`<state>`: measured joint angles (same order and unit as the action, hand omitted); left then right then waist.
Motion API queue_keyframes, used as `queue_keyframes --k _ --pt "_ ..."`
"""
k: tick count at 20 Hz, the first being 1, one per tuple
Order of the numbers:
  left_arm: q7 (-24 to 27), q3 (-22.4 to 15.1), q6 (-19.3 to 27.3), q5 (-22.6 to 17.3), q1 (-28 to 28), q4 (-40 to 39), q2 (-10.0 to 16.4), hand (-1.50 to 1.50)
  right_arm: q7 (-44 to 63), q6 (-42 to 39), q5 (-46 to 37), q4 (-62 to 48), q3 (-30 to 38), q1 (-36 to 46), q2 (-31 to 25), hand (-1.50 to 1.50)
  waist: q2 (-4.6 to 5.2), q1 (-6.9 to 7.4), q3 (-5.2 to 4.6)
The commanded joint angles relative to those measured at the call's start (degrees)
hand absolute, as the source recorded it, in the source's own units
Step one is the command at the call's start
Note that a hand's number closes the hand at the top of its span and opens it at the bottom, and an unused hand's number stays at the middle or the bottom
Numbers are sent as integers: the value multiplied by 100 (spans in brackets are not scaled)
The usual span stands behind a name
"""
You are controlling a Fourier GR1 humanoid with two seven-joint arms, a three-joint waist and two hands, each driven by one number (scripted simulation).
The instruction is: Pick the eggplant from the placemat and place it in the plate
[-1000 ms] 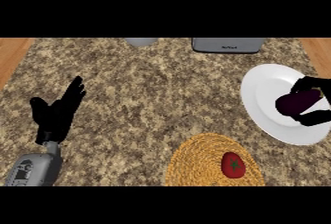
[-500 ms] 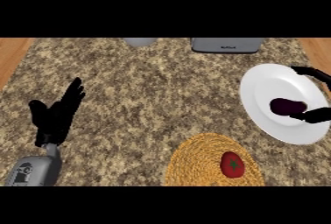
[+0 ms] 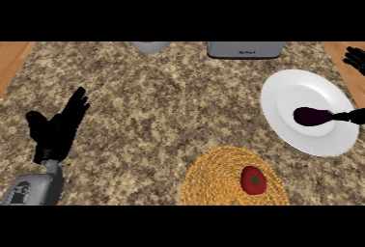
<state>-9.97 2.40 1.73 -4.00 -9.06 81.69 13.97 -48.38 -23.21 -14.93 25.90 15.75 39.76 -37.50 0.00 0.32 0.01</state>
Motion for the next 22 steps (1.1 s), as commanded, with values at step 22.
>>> queue_keyframes --k 22 --pt "-56 -75 -19 40 -217 58 -165 0 -175 -2167 1003 -579 -22 -343 -1108 -150 116 228 48"
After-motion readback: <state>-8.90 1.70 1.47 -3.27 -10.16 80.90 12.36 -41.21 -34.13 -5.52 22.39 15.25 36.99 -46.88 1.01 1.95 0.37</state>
